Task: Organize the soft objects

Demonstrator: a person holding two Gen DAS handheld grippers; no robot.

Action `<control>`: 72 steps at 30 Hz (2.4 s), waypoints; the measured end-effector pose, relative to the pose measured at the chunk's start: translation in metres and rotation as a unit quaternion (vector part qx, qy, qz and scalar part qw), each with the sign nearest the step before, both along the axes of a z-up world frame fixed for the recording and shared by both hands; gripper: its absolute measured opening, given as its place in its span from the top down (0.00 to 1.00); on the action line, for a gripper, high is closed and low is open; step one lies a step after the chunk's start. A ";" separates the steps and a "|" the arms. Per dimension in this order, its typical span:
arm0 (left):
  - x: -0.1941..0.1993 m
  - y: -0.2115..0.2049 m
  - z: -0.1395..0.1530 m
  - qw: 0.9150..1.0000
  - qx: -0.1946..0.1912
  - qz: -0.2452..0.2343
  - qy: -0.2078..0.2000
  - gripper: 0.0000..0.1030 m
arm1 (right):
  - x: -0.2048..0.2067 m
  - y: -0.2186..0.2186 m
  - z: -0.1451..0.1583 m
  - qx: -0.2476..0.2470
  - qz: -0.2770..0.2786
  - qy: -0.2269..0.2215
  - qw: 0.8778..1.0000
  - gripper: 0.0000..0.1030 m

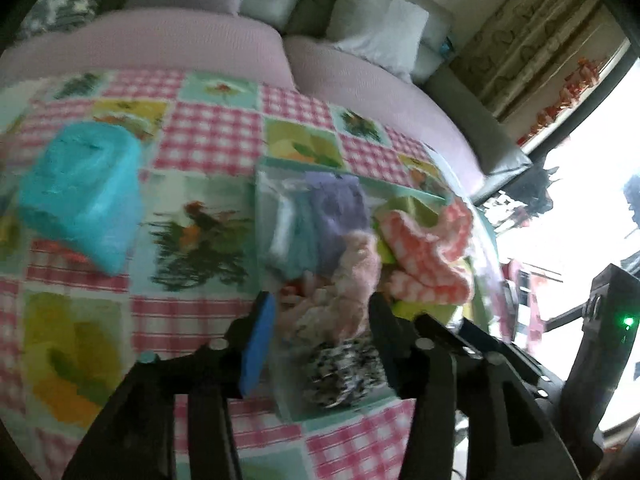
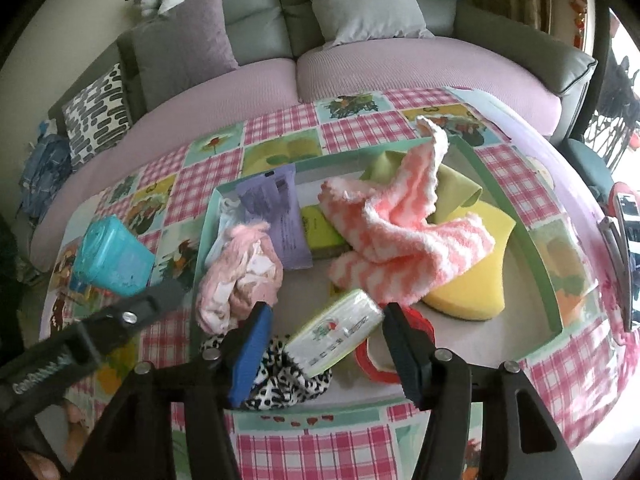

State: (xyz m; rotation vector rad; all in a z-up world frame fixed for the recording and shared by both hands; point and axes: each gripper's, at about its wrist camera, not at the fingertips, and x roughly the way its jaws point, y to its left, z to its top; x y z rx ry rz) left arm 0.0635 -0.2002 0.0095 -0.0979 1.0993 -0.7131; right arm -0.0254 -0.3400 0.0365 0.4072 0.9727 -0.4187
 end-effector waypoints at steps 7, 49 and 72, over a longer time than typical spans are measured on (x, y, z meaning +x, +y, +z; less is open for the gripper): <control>-0.012 0.031 -0.002 0.992 0.096 0.053 -0.063 0.25 | -0.015 0.009 -0.003 -0.005 0.003 0.009 1.000 0.29; -0.055 0.099 -0.018 0.953 0.258 0.141 -0.068 0.05 | -0.048 0.070 -0.009 -0.045 0.035 0.007 0.998 0.00; -0.057 0.098 -0.020 0.951 0.264 0.141 -0.076 0.05 | -0.050 0.070 -0.014 -0.052 0.027 0.013 0.998 0.00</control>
